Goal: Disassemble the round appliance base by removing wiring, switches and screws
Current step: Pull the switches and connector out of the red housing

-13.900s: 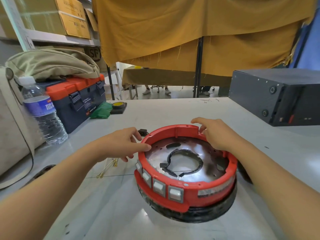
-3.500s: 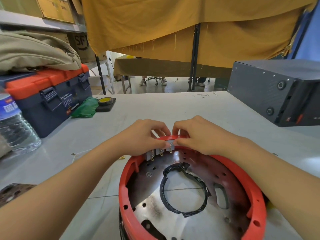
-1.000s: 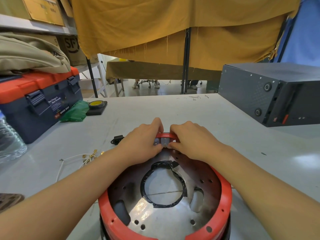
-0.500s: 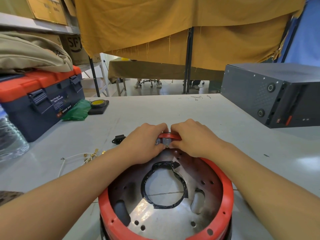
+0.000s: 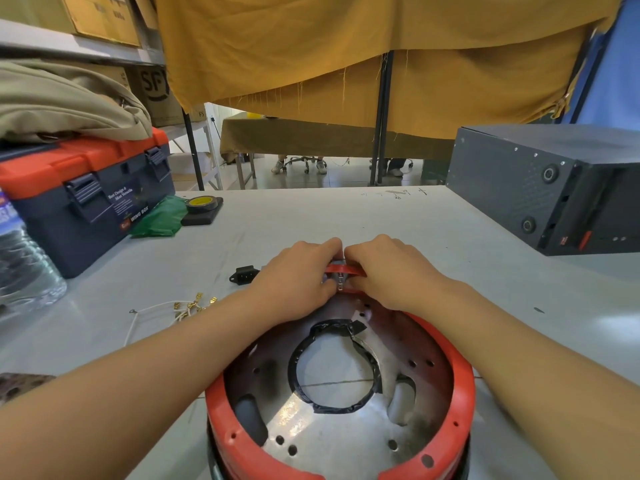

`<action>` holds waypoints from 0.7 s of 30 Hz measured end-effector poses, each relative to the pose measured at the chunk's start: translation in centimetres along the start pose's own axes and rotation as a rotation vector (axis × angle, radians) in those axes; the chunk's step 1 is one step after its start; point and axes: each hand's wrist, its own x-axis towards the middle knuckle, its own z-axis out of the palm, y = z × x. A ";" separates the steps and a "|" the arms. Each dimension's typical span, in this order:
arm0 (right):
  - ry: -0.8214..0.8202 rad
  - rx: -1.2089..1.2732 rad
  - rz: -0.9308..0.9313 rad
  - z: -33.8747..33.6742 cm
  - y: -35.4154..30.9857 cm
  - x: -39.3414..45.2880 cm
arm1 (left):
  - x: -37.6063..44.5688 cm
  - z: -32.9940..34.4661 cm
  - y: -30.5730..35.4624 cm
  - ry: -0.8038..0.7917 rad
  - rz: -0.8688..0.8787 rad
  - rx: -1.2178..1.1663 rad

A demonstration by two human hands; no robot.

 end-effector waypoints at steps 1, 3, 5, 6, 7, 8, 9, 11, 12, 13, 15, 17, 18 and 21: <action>0.005 -0.011 0.004 0.1 0.0 0.0 | 0.0 0.0 0.0 0.000 -0.005 -0.015; 0.018 -0.023 0.009 0.3 0.2 -0.1 | 0.0 -0.1 0.0 -0.002 -0.011 -0.045; 0.026 -0.023 0.009 0.5 0.3 -0.1 | -0.2 -0.2 0.0 -0.010 -0.028 -0.087; 0.029 -0.018 0.010 0.5 0.3 -0.1 | -0.3 -0.2 0.0 -0.016 -0.043 -0.119; 0.036 -0.011 0.010 0.5 0.3 -0.1 | -0.3 -0.3 0.0 -0.021 -0.057 -0.148; 0.042 -0.003 0.009 0.5 0.4 -0.1 | -0.4 -0.4 0.0 -0.026 -0.070 -0.171; 0.046 0.005 0.006 0.5 0.4 -0.2 | -0.4 -0.5 0.0 -0.029 -0.080 -0.188; 0.051 0.020 -0.002 0.6 0.4 -0.3 | -0.3 -0.7 0.0 -0.023 -0.095 -0.219; 0.054 0.025 -0.003 0.6 0.4 -0.4 | -0.3 -0.8 -0.1 -0.019 -0.102 -0.232; 0.057 0.028 -0.004 0.6 0.5 -0.4 | -0.3 -0.9 -0.1 -0.018 -0.111 -0.242; 0.059 0.031 -0.004 0.7 0.5 -0.4 | -0.3 -1.0 -0.1 -0.020 -0.124 -0.252; 0.061 0.039 -0.003 0.7 0.5 -0.4 | -0.3 -1.1 -0.2 -0.017 -0.135 -0.257; 0.065 0.042 -0.003 0.7 0.5 -0.4 | -0.2 -1.2 -0.2 -0.016 -0.143 -0.264; 0.078 0.059 -0.009 0.7 0.5 -0.4 | -0.1 -1.3 -0.4 -0.011 -0.173 -0.347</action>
